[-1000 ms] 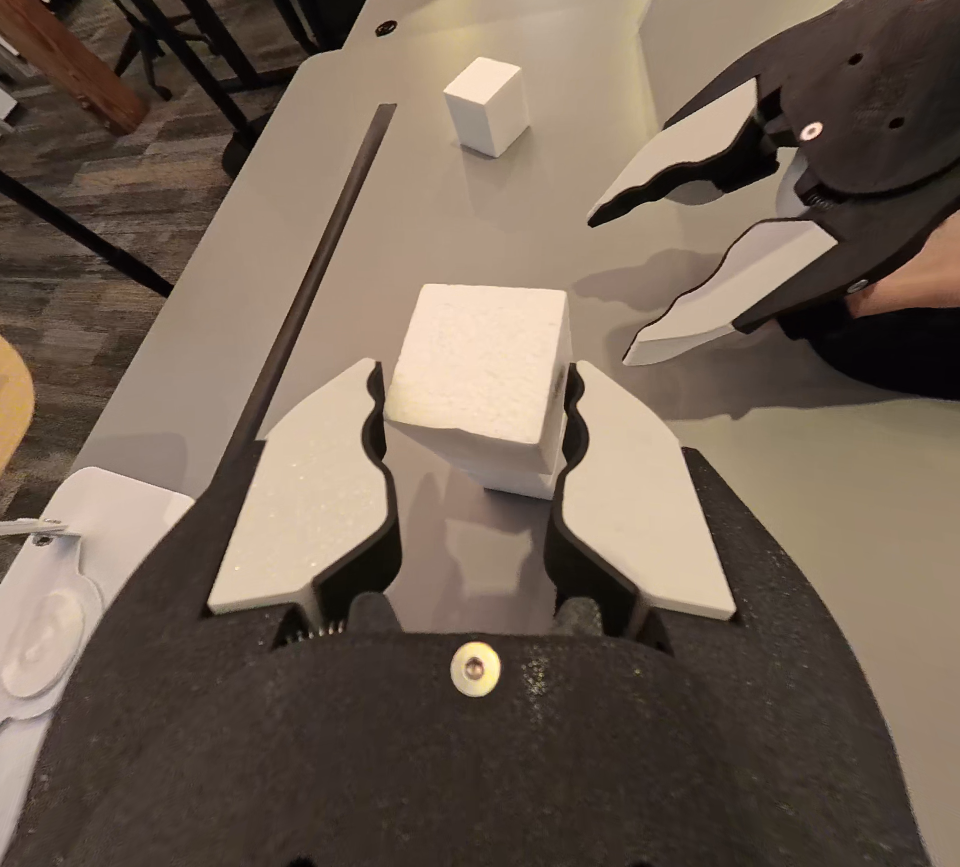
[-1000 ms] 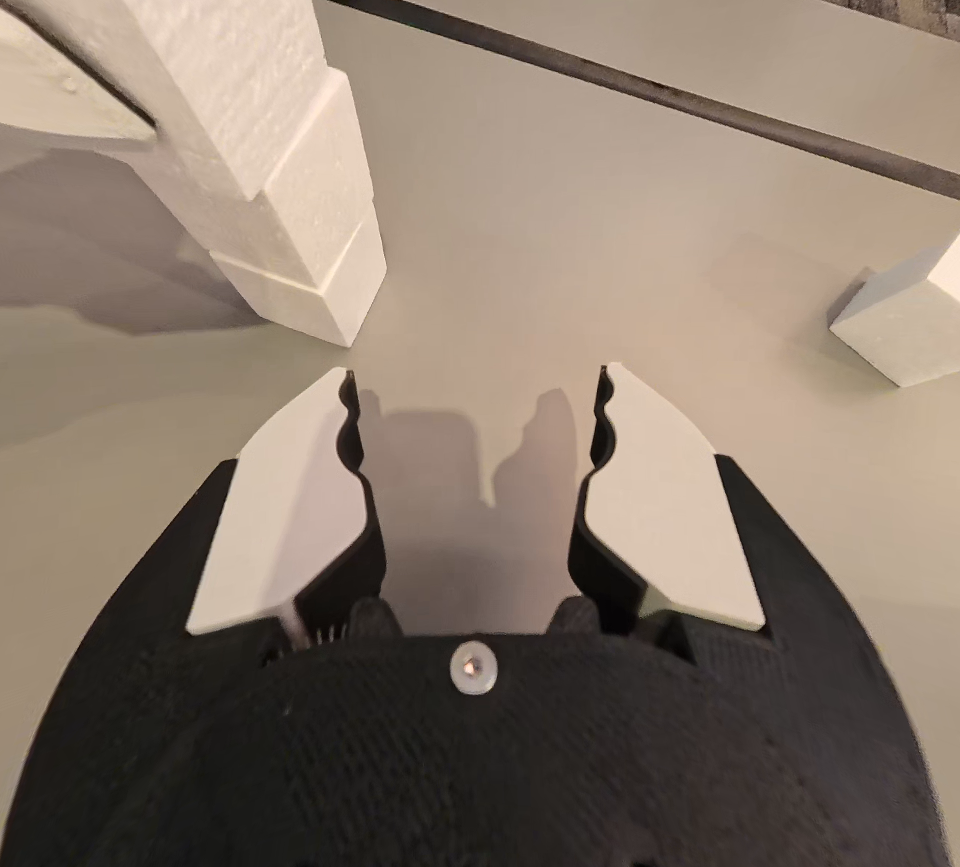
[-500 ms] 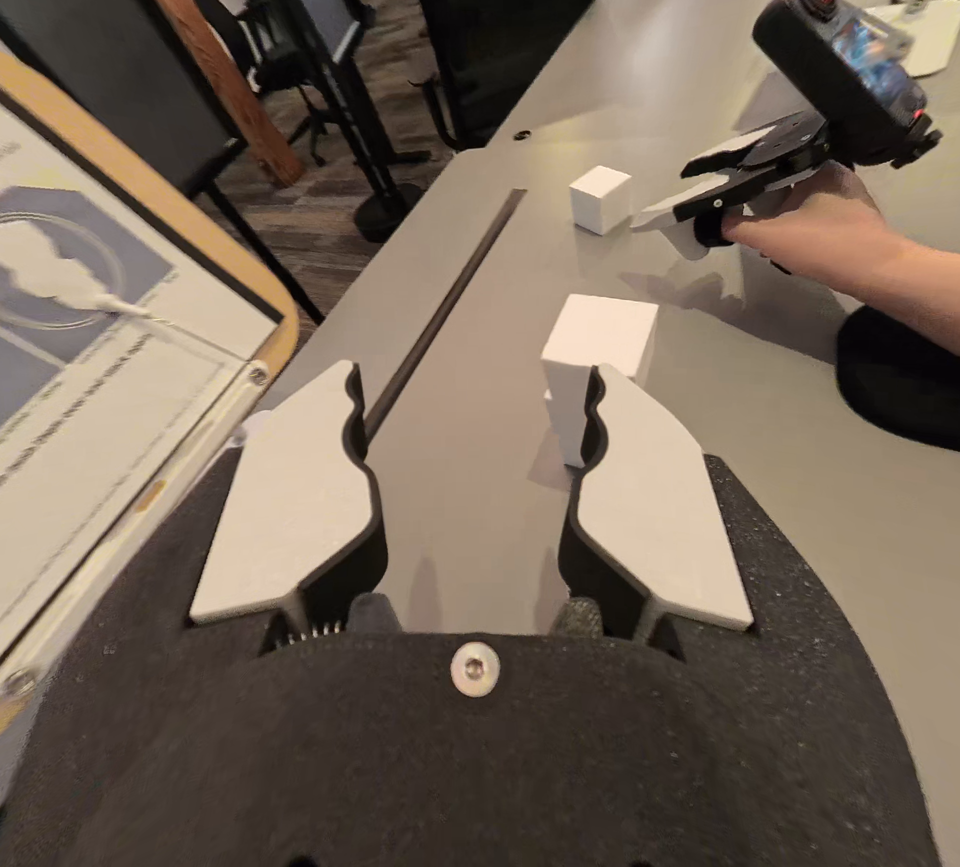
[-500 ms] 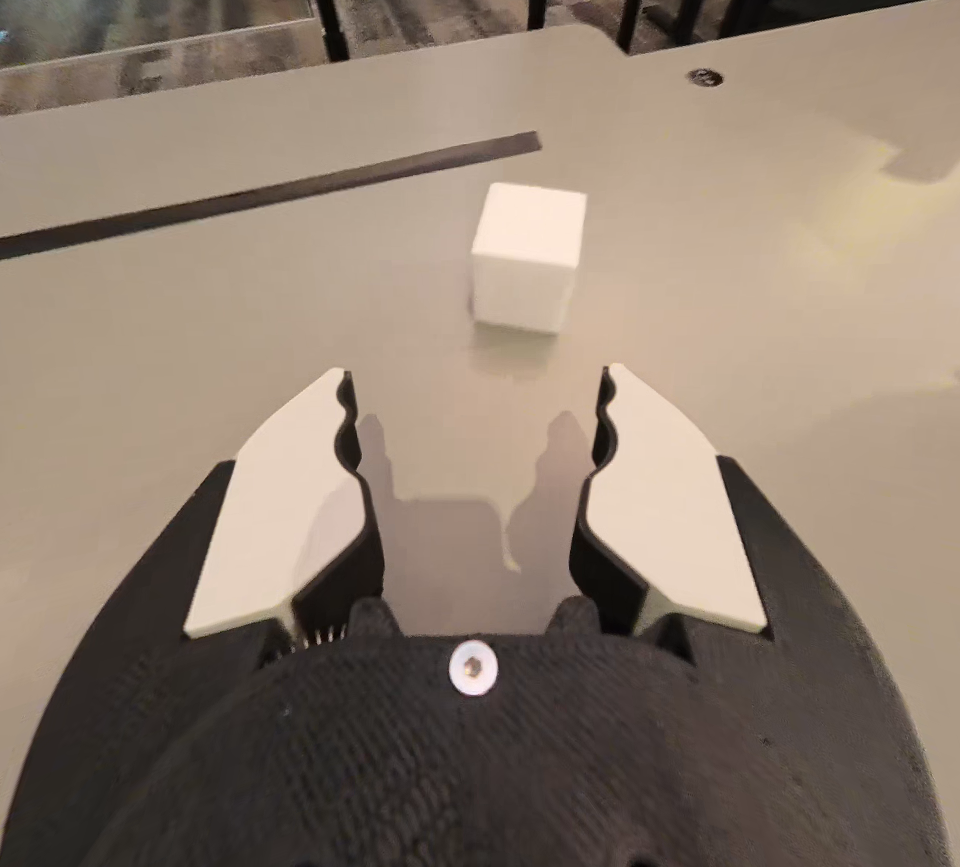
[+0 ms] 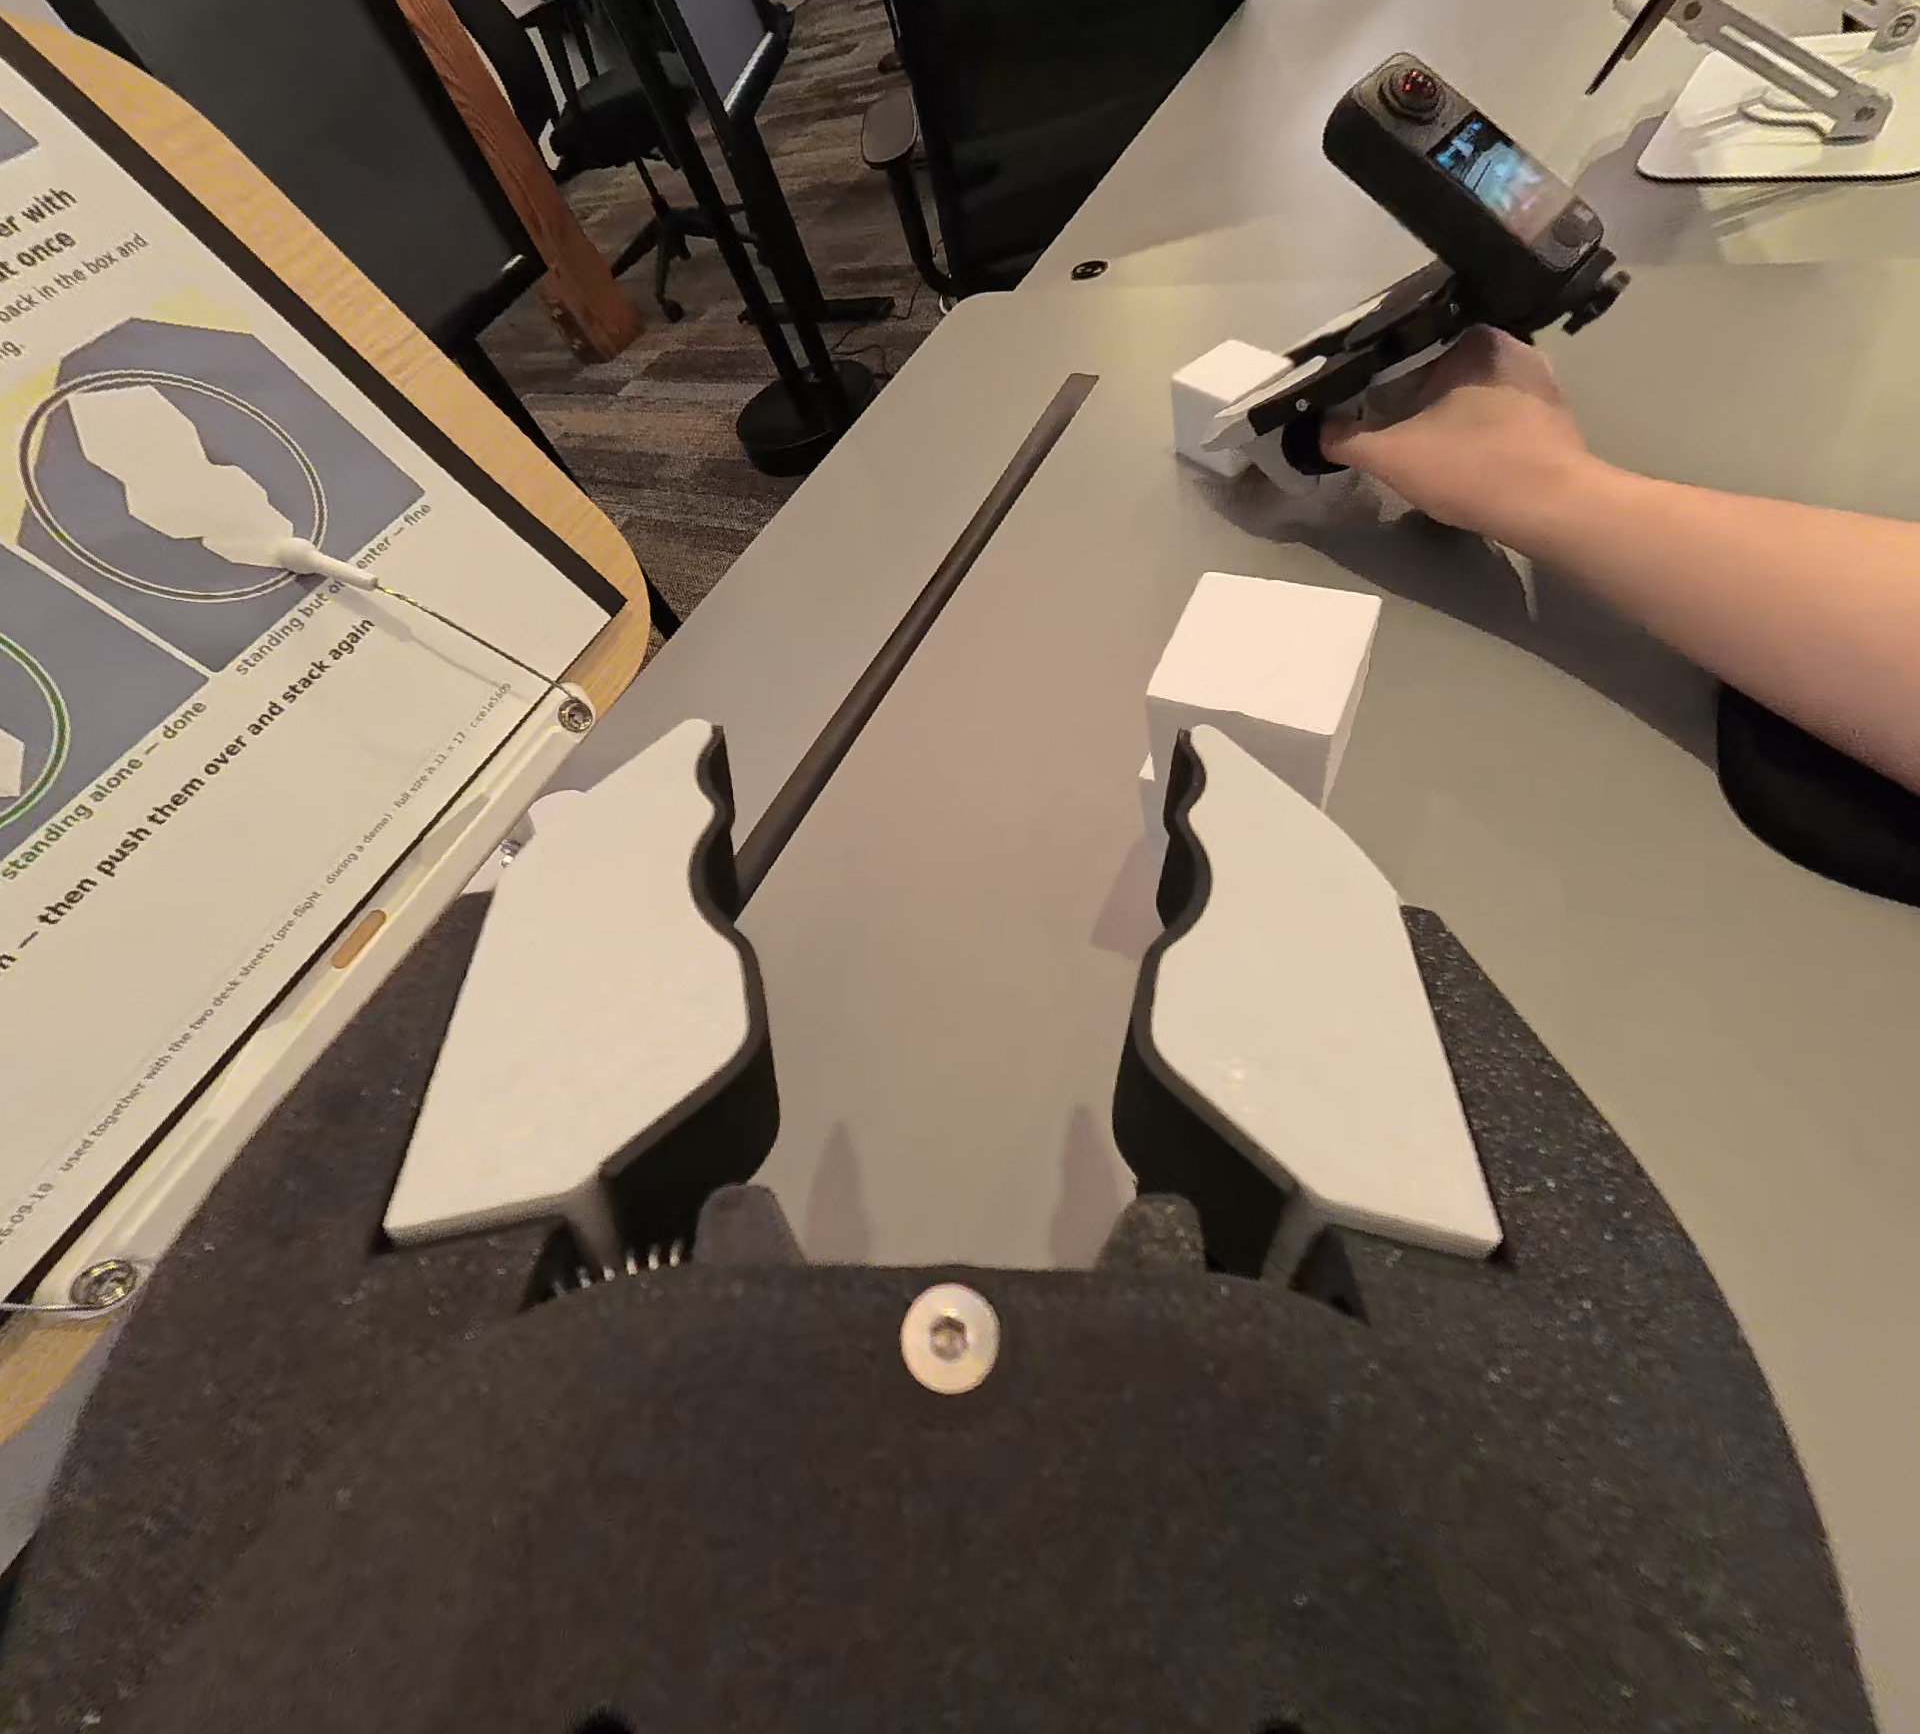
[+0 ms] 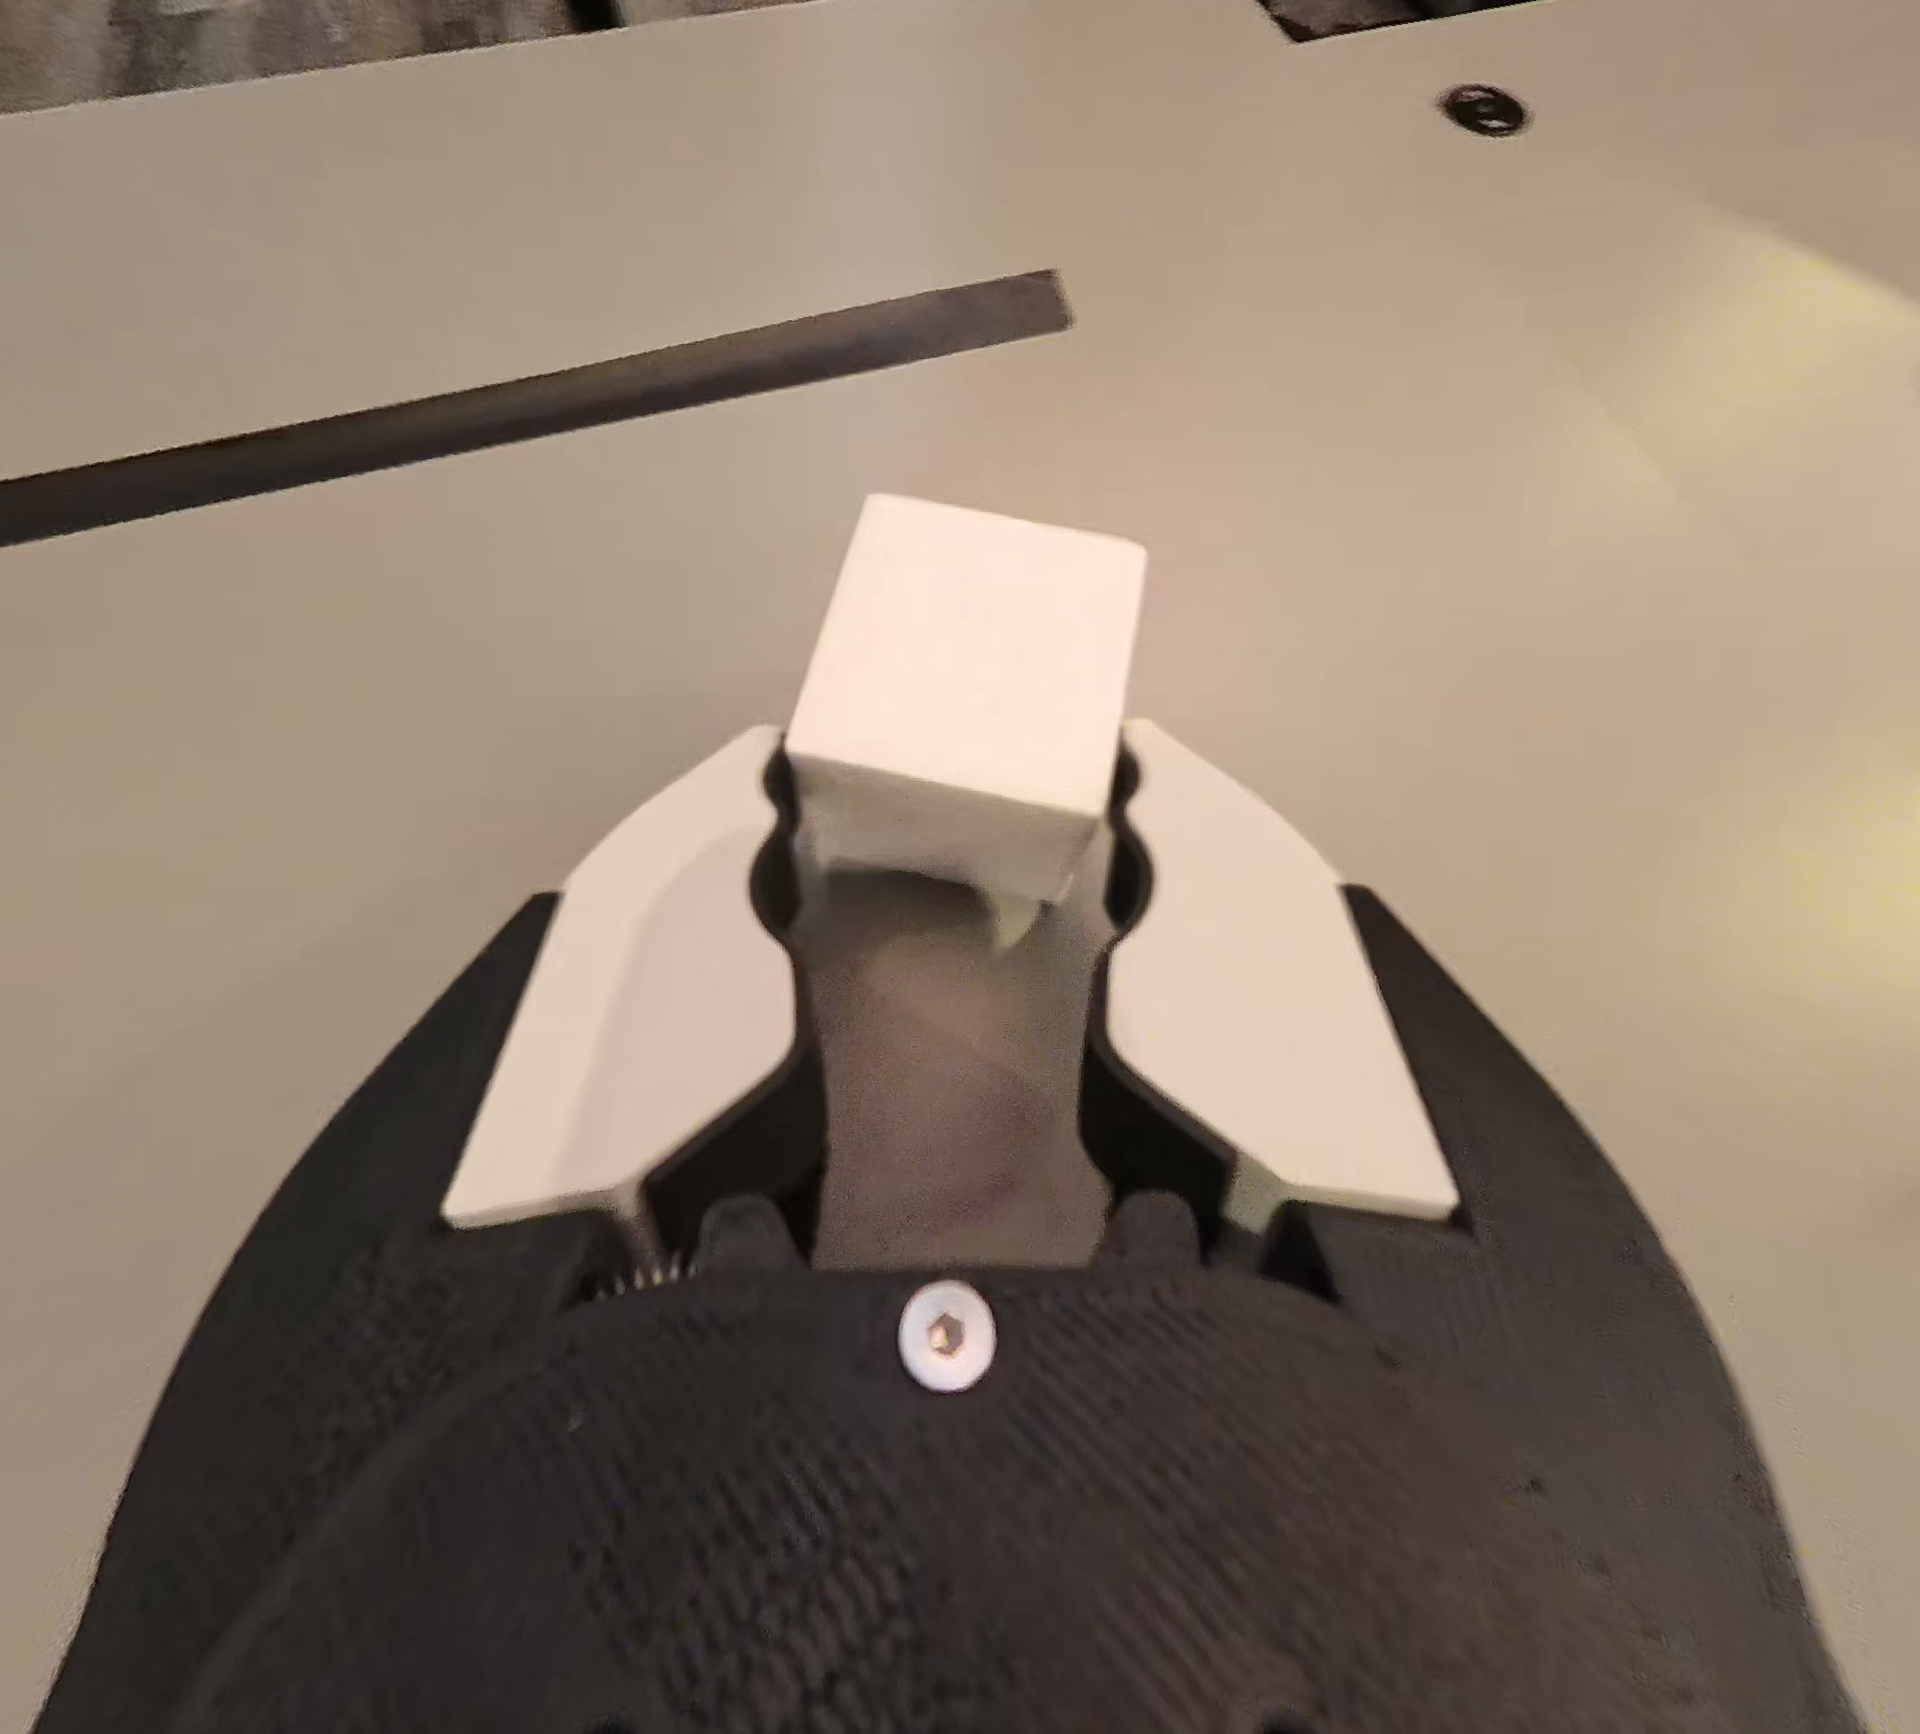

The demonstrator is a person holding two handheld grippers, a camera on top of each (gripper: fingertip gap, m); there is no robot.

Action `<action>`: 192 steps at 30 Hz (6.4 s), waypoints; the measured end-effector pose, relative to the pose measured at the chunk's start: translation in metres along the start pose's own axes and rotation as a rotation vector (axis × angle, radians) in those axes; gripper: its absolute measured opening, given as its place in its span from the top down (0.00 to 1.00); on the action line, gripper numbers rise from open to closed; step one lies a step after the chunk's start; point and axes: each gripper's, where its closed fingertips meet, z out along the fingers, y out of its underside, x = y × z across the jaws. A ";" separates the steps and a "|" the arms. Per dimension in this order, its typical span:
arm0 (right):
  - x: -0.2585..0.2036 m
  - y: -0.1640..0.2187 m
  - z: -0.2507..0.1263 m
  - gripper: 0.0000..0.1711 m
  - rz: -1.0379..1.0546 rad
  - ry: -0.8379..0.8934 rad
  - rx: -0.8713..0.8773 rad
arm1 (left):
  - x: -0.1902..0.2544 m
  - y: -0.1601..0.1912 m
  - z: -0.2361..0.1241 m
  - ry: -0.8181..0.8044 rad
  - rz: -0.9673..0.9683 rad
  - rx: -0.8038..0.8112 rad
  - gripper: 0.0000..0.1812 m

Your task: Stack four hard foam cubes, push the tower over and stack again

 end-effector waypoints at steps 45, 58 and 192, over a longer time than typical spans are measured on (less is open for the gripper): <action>-0.257 -0.025 -0.235 0.67 -0.350 -0.366 -0.057 | -0.034 0.024 -0.021 -0.198 0.003 -0.148 0.59; -0.229 -0.083 -0.298 0.53 -0.298 -0.596 0.203 | -0.047 0.021 -0.041 -0.234 -0.020 -0.114 0.59; -0.232 -0.073 -0.272 0.85 -0.800 -0.540 0.317 | 0.033 0.122 -0.075 0.207 -0.071 -0.540 0.64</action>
